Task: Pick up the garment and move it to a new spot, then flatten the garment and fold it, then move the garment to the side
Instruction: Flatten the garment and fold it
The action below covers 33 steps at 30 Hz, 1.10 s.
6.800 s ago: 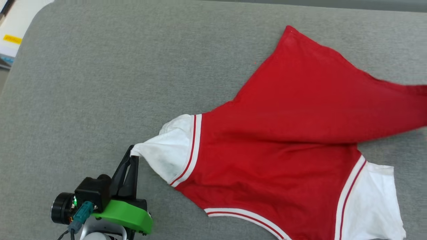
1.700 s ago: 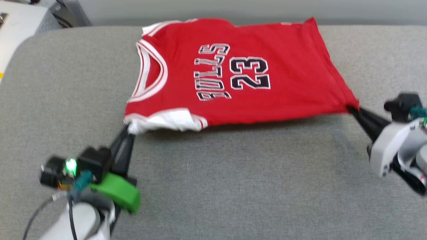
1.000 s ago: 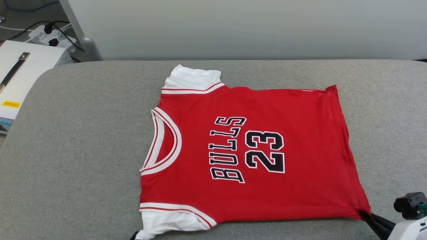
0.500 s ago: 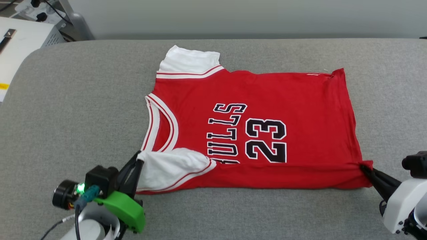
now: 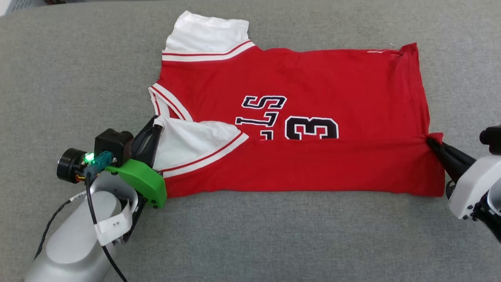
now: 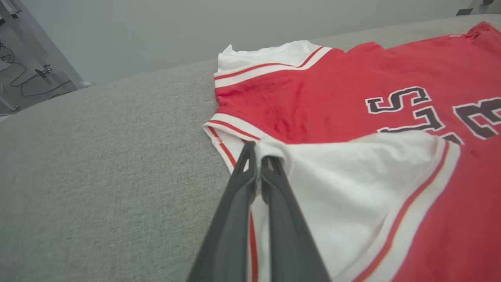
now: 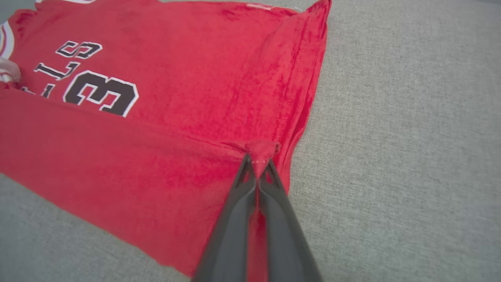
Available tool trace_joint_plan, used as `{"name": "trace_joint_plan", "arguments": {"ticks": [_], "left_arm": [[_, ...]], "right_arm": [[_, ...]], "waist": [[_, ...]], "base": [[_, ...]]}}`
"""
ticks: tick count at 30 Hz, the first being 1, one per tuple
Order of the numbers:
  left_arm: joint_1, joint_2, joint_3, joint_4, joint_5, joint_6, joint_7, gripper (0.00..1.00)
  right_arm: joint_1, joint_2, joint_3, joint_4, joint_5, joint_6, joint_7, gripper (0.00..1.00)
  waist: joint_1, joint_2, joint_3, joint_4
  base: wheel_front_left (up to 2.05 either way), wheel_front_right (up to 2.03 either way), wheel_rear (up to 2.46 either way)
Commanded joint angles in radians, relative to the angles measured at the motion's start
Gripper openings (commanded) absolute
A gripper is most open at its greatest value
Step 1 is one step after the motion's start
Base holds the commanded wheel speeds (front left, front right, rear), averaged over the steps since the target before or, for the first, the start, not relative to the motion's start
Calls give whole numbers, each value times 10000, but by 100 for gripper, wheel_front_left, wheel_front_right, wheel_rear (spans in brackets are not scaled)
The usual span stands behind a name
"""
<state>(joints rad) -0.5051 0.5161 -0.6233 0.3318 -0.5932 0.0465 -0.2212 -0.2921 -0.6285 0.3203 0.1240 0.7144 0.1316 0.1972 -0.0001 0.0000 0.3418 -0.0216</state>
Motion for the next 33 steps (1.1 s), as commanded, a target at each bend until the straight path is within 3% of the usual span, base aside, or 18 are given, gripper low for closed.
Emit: {"name": "trace_joint_plan", "arguments": {"ticks": [1, 12, 13, 14, 15, 24, 28, 33], "left_arm": [[-292, -132, -30, 369, 65, -143, -101, 0], [-637, -1032, -134, 3154, 213, -1021, -390, 0], [-622, -1090, -71, 3225, 230, -1072, -396, 40], [-611, -1114, -1, 3219, 264, -1095, -398, 98], [-602, -1107, 129, 3146, 322, -1106, -400, 100], [-759, -365, 860, 2359, 473, -1072, -127, 100], [-1072, 192, 836, 1683, 95, -1351, 1238, 100], [-1242, 641, 682, 662, -1366, -1618, 4417, 100]], "right_arm": [[-307, 81, 54, 186, -76, -9, -24, 0], [-825, 411, 961, 1514, 95, -9, -352, 0], [-818, 425, 976, 1575, 133, -9, -478, 11], [-811, 436, 978, 1620, 171, -9, -563, 42], [-804, 437, 987, 1654, 196, -9, -659, 100], [-464, 268, 929, 1390, 85, -9, -1269, 100], [-249, 190, 846, 1254, 3, -9, -1280, 100], [0, 131, 621, 1079, 1, -9, -1151, 100]], "waist": [[1, 0, 542, -72], [1, 0, 431, 10], [1, 0, 347, 19], [1, 0, 268, 28], [1, 0, 179, 38], [1, 0, -590, 278], [1, 0, -838, 359], [1, 0, -975, 457]], "base": [[0, 0, 0], [0, 0, 0], [0, 0, 0], [0, 0, 0], [0, 0, 0], [0, 0, 0], [0, 0, 0], [0, 0, 0]]}}
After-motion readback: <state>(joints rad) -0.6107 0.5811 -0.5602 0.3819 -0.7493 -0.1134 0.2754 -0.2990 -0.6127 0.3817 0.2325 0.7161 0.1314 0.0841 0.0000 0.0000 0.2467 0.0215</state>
